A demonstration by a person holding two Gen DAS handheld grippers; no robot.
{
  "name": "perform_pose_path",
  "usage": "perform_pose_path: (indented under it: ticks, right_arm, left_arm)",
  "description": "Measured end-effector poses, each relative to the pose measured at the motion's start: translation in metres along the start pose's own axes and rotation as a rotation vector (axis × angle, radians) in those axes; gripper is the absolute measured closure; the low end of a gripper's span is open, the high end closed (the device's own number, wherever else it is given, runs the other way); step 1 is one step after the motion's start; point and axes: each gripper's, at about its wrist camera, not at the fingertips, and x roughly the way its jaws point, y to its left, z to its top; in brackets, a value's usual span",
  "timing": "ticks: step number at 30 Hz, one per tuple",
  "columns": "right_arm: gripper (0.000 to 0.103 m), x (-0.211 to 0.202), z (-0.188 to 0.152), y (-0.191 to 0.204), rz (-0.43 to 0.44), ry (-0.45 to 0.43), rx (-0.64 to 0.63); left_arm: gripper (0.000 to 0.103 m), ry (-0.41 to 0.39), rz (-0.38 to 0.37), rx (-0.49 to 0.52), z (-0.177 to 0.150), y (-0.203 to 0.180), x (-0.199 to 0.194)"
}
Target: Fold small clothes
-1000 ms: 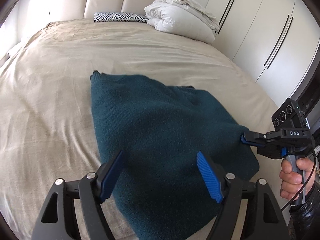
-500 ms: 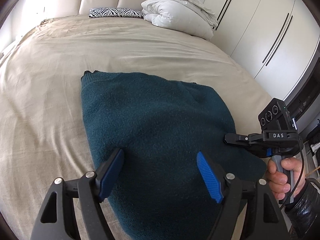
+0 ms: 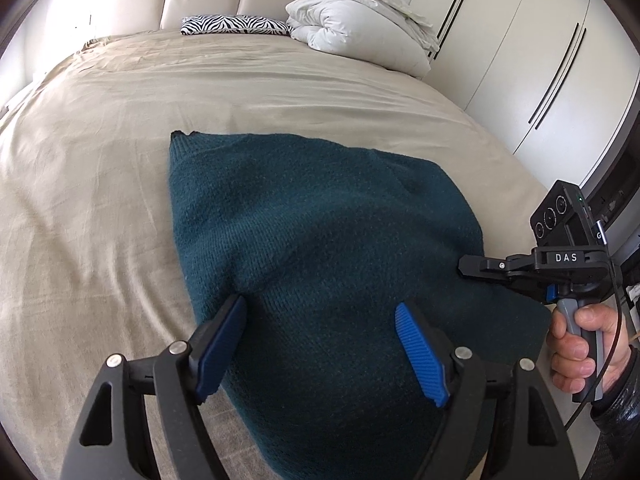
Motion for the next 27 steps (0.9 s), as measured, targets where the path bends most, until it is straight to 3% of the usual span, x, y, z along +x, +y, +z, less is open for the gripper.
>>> perform_pose_path:
  ticks: [5, 8, 9, 13, 17, 19, 21, 22, 24, 27]
  right_arm:
    - [0.103, -0.001, 0.000, 0.000, 0.002, -0.007, -0.001]
    - [0.103, -0.015, 0.001, 0.012, -0.041, 0.009, -0.026]
    - [0.098, -0.024, 0.002, 0.020, -0.034, -0.006, -0.039]
    - [0.096, -0.049, 0.021, 0.041, 0.003, -0.116, -0.053]
    - [0.093, -0.015, 0.046, 0.055, -0.037, -0.038, -0.085]
    - [0.093, 0.005, 0.054, 0.052, -0.037, -0.005, -0.062]
    - [0.093, 0.021, 0.058, 0.042, -0.096, 0.015, -0.042]
    - [0.096, 0.025, 0.059, 0.034, -0.099, 0.011, -0.034]
    - [0.102, 0.019, 0.059, 0.019, -0.056, -0.014, 0.004]
    - [0.102, 0.001, 0.057, 0.004, -0.060, -0.045, 0.025]
  left_arm:
    - [0.025, 0.005, 0.001, -0.003, 0.001, 0.000, -0.006]
    - [0.030, -0.014, 0.015, -0.011, 0.005, -0.001, -0.022]
    - [0.030, -0.030, 0.018, -0.018, 0.007, -0.001, -0.028]
    - [0.030, -0.084, 0.021, -0.040, 0.015, 0.004, -0.043]
    - [0.030, -0.086, 0.041, -0.031, 0.016, 0.003, -0.036]
    - [0.030, -0.069, 0.039, -0.024, 0.013, 0.000, -0.027]
    - [0.029, -0.042, 0.053, 0.002, 0.007, -0.006, -0.016]
    - [0.025, -0.035, 0.066, 0.021, 0.005, -0.008, -0.012]
    - [0.024, -0.038, 0.072, 0.043, 0.004, -0.011, -0.010]
    - [0.025, -0.041, 0.070, 0.031, 0.006, -0.010, -0.018]
